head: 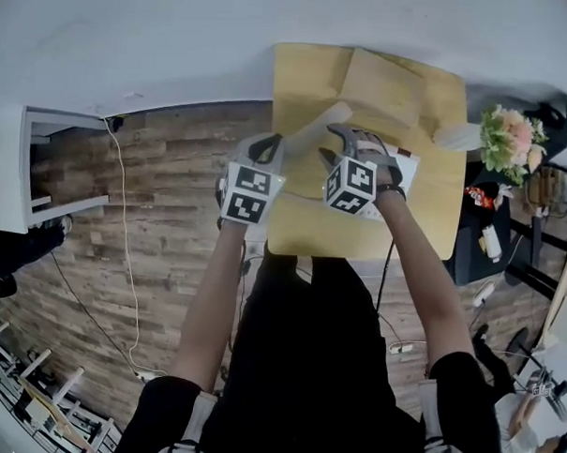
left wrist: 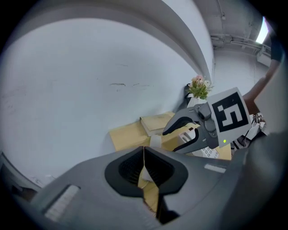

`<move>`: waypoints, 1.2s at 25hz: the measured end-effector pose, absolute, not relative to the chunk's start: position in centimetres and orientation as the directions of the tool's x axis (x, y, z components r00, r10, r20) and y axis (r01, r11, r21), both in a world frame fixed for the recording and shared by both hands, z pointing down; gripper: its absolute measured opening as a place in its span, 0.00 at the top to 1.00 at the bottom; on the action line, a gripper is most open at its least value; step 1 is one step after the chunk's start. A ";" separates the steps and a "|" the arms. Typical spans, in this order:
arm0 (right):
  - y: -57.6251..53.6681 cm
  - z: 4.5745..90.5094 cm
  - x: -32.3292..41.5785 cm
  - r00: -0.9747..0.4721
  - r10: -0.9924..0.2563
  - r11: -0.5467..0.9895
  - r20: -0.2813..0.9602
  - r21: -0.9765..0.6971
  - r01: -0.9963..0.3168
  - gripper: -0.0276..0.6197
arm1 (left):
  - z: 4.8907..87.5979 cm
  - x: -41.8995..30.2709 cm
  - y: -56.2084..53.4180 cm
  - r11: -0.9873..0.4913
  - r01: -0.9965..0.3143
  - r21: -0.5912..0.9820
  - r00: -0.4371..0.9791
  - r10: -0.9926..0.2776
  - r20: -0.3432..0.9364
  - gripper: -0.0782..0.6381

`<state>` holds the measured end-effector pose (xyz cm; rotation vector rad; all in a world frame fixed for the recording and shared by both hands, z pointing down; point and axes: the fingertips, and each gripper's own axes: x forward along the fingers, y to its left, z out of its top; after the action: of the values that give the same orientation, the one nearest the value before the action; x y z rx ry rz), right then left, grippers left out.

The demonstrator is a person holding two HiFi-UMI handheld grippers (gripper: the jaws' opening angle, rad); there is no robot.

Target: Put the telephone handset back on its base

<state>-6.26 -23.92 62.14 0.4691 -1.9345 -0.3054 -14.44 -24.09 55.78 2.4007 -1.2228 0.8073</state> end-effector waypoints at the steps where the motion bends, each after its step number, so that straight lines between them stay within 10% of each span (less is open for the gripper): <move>1: -24.0 62.6 -6.4 -0.354 -0.445 0.895 0.823 0.422 -0.144 0.61 | 55.7 -14.8 -24.0 -0.559 -0.828 0.032 0.457 -0.641 0.617 0.87; 30: -25.5 71.0 -8.4 -0.238 -0.165 0.780 0.957 0.274 0.562 0.58 | 55.6 -17.9 -18.6 -0.301 -0.953 0.025 0.246 -0.723 0.645 0.87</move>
<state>-8.37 -25.52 70.98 -0.3168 -1.6830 -0.6998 -17.89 -18.63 55.60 2.1098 -1.5313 0.7499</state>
